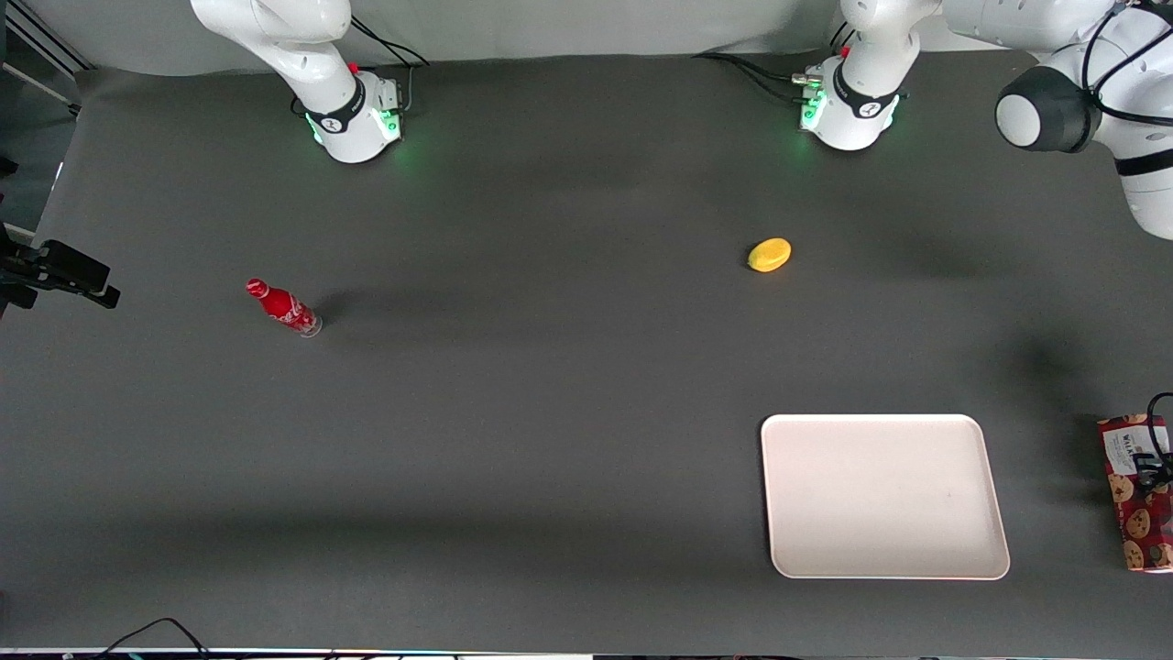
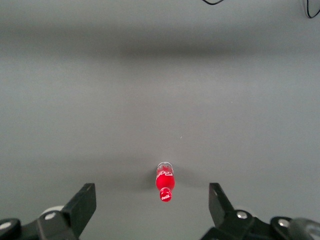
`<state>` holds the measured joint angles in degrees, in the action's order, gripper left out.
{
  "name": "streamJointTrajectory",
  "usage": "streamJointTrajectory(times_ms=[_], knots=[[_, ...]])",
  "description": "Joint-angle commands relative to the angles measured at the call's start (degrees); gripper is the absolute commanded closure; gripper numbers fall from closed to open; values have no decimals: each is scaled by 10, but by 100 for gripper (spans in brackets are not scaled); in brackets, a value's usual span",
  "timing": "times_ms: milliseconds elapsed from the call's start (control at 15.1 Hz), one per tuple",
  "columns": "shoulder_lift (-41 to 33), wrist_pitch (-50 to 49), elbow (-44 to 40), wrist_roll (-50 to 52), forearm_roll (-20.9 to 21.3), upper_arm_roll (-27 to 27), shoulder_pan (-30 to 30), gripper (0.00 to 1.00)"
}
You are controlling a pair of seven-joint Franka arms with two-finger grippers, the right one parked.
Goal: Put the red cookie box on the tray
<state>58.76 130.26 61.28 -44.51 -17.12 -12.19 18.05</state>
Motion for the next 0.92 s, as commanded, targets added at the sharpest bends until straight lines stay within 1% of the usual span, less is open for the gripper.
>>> streamJointTrajectory(times_ms=[0, 198, 396, 660, 858], knots=[[-30, -84, -24, -9, 1, -20, -17, 100], [-89, -202, -27, 11, 0, -21, -35, 100], [-140, -274, -27, 50, 0, -21, -58, 100], [-181, -363, -63, 154, 22, -23, -114, 100], [-181, -379, -68, 254, 25, -15, -157, 100]])
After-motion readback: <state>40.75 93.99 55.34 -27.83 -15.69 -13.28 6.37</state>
